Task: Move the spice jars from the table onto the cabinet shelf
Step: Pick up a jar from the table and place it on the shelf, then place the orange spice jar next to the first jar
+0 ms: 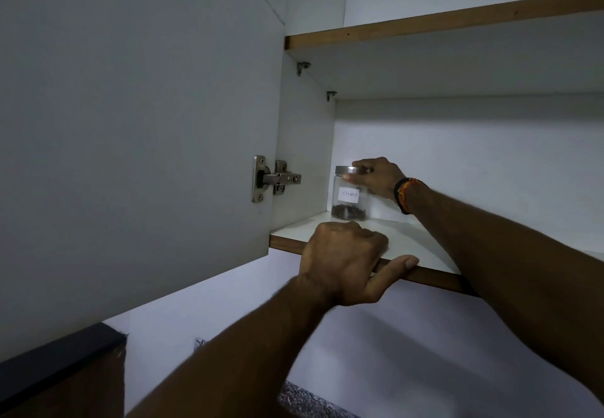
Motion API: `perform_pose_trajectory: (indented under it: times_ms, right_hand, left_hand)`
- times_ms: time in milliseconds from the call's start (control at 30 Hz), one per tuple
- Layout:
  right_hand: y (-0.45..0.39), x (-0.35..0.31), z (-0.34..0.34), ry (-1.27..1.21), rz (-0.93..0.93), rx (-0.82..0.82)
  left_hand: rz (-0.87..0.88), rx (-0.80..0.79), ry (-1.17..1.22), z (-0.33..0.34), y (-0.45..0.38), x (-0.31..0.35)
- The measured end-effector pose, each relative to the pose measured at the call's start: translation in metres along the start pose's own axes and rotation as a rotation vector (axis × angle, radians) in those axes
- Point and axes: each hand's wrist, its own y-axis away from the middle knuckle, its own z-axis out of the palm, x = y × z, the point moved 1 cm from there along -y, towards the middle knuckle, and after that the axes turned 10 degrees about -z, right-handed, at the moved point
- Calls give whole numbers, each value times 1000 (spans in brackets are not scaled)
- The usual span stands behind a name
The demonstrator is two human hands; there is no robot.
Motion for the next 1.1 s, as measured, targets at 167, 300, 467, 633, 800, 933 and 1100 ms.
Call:
perform_pose_trajectory:
  times_ms: [167,300,467,633,800,933,1100]
  right_hand:
    - [4,3,5,16,41,15]
    - [18,1,-5,79,63,69]
    - [55,-17,-21,37,53,161]
    - [117,-47,-40,-29,18,184]
    - [184,-68,-46,12,35,186]
    - [225,-77,-41,141,-47,259]
    - [278,-87,-21,255,-233,486]
  left_hand:
    - [17,-9,-17,1,0,-2]
    - [21,-40,-66,-2,-2,-3]
    - [41,-118,-53,-10,-4,-4]
    - [42,-268,-8,-23,-6,1]
    - [-18,-331,-28,-27,2,9]
    - [-130,-250,34,-28,16,28]
    - [-189,-161,210,-34,69,51]
